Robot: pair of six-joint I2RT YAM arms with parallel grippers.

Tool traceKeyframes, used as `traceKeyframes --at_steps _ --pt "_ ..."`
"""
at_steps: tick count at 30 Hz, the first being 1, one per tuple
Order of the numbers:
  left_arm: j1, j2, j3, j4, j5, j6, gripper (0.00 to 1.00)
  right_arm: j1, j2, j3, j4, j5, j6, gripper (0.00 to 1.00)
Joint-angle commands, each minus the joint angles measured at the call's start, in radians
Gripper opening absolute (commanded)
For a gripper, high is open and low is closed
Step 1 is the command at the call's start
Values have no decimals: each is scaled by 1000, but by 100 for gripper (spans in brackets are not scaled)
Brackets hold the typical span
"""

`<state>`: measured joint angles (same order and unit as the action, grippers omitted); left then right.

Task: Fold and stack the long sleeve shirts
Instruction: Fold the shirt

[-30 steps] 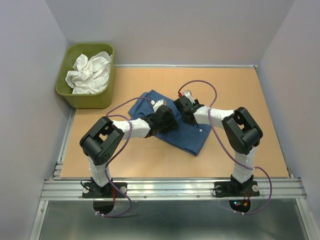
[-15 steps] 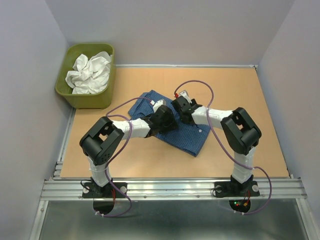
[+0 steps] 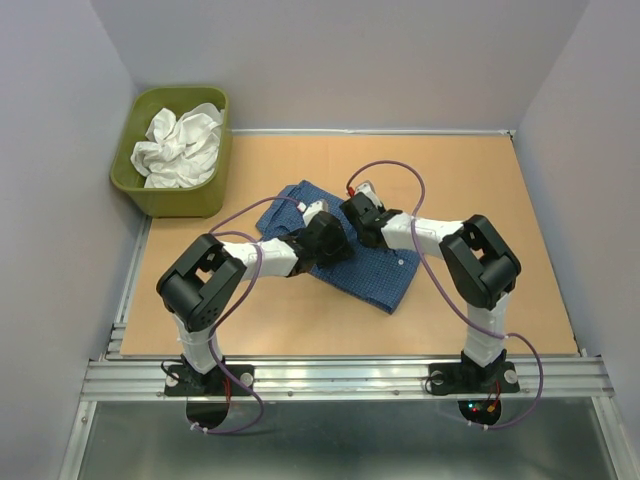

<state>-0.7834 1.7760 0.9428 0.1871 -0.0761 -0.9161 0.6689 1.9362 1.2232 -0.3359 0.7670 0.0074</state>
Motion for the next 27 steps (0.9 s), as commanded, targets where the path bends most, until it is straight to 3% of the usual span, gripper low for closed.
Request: traceKeyframes --at_steps 1,4,10,27 --pt "6 -20 -39 -72 -7 5 61 5 -48 76 15 8 0 4" --pt "9 -21 -44 -71 -7 3 59 -26 -112 81 15 -96 17 1" --pt "10 -16 -42 -72 -4 3 54 -140 -197 61 14 -505 126 1" --pt "15 -23 -47 -72 -14 3 49 -433 -151 -42 73 -1241 422 1"
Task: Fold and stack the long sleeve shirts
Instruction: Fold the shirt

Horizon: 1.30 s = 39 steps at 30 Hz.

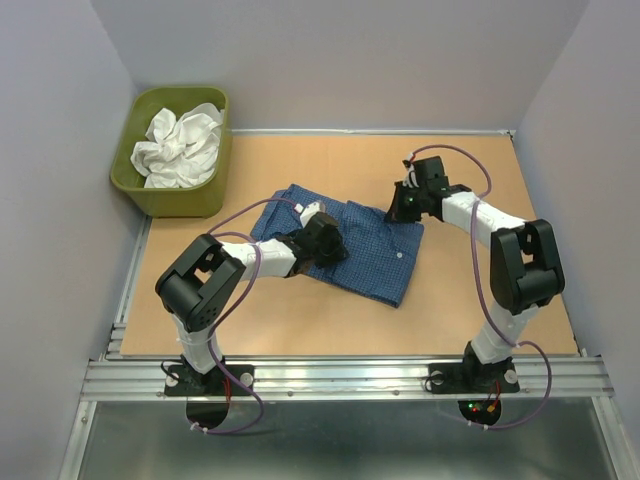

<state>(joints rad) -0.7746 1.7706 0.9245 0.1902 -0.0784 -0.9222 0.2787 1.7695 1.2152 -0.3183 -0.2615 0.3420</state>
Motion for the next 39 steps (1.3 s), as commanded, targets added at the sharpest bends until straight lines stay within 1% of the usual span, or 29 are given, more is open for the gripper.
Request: traceKeyframes --at_steps 1,3,5,6,7,10,12,24,30,33,36,37,39 --pt "6 -19 -32 -78 -15 9 48 -68 22 -40 74 -237 116 1" --pt "5 -25 -32 -77 -21 11 48 -87 34 -49 84 -245 132 1" --pt "8 -26 -32 -78 -26 13 46 -101 28 -54 84 -200 137 2" --pt "8 -28 -33 -80 -29 13 45 -104 25 -55 84 -144 135 5" --pt "8 -26 -32 -80 -27 13 43 -104 22 -57 85 -121 131 12" --pt "8 -19 -30 -81 -21 13 41 -107 10 -54 82 -29 126 23" --pt "8 -16 -27 -81 -20 17 41 -107 -4 -54 81 46 112 29" --pt "6 -5 -10 -81 -6 34 41 -95 -55 -79 82 292 -69 32" --pt "6 -11 17 -98 -3 68 41 -64 -19 -77 82 295 -98 32" --pt "6 -51 34 -109 -11 85 41 -49 -8 -71 82 292 -89 32" --pt "5 -94 42 -110 -35 100 47 -49 -18 -66 82 280 -78 32" --pt "1 -124 53 -109 -44 118 51 -50 -25 -65 82 280 -78 32" --pt "-5 -167 72 -94 -72 149 54 -49 -31 -62 82 283 -80 32"
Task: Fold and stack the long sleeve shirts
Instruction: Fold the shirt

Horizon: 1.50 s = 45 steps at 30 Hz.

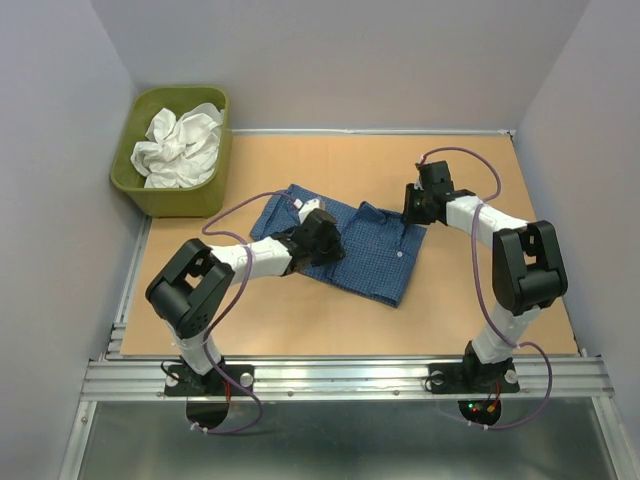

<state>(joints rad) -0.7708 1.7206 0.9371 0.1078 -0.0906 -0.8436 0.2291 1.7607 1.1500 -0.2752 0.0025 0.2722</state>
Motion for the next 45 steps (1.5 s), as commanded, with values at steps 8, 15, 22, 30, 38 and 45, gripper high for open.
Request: traceKeyframes --at_steps 8,15,22,30,38,45 --pt "-48 -89 193 193 -57 169 52 -1 -12 -6 39 14 22 31" --pt "-76 166 396 253 -1 215 48 -2 -26 -13 39 5 50 31" --pt "-81 316 508 254 2 221 42 -4 -40 -27 39 -67 90 31" --pt "-79 410 563 240 15 204 41 -5 -47 -33 41 -84 105 31" --pt "-78 481 626 213 0 198 41 -7 -47 -38 41 -79 102 31" --pt "-65 516 651 190 -24 170 41 -14 -52 -50 41 -73 98 31"
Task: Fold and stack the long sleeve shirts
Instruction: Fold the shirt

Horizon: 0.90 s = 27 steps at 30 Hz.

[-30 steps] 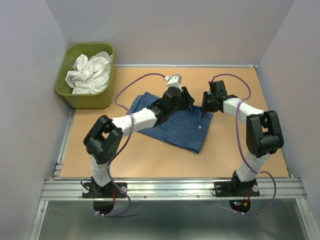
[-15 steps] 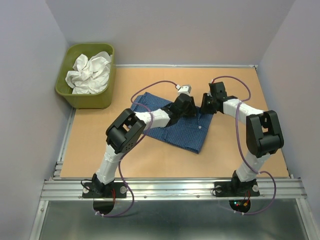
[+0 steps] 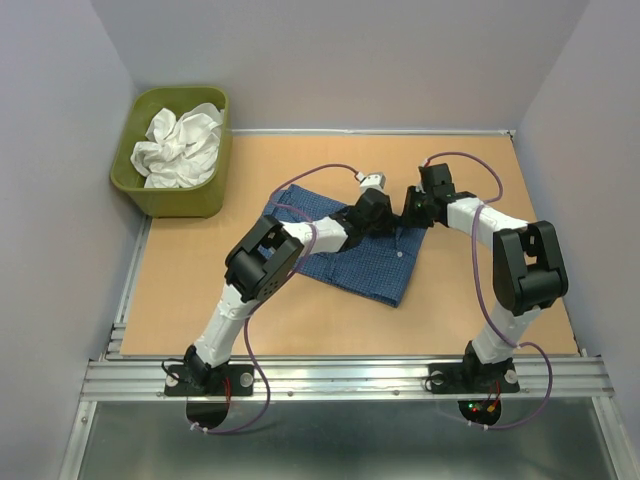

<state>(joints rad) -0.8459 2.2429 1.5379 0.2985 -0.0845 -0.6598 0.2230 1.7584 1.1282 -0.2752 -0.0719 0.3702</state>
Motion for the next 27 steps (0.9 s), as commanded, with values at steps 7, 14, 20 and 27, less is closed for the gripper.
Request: traceKeyframes --at_steps 7,14,20,27 --pt "22 9 61 40 35 -11 41 -14 -54 -33 41 -5 -5 31" --pt "21 12 44 88 80 -8 37 -13 -45 -27 42 -20 1 31" --pt "21 27 54 91 120 -15 17 -14 -79 -27 42 -25 1 31" --pt "21 -19 50 26 74 -15 0 -14 -148 -44 42 3 3 32"
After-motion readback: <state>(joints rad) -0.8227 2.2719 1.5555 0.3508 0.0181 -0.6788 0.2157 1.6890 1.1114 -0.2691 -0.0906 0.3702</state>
